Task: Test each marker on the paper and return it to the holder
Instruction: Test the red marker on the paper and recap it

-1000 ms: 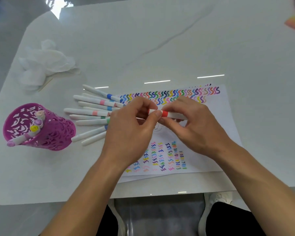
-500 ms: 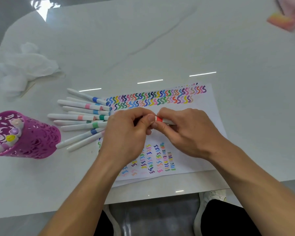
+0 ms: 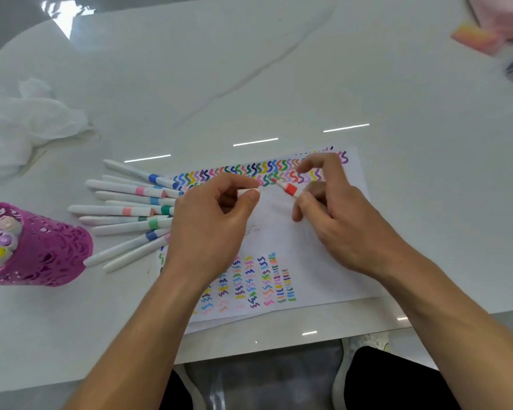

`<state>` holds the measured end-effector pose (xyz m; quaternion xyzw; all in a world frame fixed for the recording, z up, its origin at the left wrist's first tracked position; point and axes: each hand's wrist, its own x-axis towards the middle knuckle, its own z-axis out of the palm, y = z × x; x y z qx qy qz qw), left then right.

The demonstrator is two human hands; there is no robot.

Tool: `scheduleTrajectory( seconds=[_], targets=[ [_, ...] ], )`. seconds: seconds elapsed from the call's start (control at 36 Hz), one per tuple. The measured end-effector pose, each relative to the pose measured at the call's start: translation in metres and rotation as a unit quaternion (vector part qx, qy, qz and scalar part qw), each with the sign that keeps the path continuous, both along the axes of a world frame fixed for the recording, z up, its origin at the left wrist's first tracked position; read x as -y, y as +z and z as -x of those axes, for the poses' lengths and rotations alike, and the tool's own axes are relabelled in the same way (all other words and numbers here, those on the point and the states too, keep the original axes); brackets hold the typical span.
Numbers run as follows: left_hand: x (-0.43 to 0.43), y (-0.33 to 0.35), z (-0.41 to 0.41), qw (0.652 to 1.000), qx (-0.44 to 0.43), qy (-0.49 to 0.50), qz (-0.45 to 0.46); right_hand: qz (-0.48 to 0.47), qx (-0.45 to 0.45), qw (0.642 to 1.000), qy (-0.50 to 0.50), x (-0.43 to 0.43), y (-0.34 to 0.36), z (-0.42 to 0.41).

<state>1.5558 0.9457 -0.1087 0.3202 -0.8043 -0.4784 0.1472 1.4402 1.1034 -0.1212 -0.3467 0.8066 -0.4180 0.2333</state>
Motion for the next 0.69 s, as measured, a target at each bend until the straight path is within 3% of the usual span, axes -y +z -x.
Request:
scheduleTrajectory(
  seconds=[0.31, 0.56, 0.69],
  targets=[
    [-0.005, -0.003, 0.001, 0.987, 0.057, -0.045, 0.146, 0.114, 0.162, 0.973, -0.113, -0.022, 0.002, 0.021],
    [-0.003, -0.01, 0.001, 0.97, 0.077, -0.084, 0.217, 0.118, 0.086, 0.973, -0.181, -0.025, -0.007, 0.035],
    [0.0, -0.013, 0.001, 0.96, 0.096, -0.107, 0.239, 0.15, 0.131, 0.957, -0.21, -0.021, -0.015, 0.04]
  ],
)
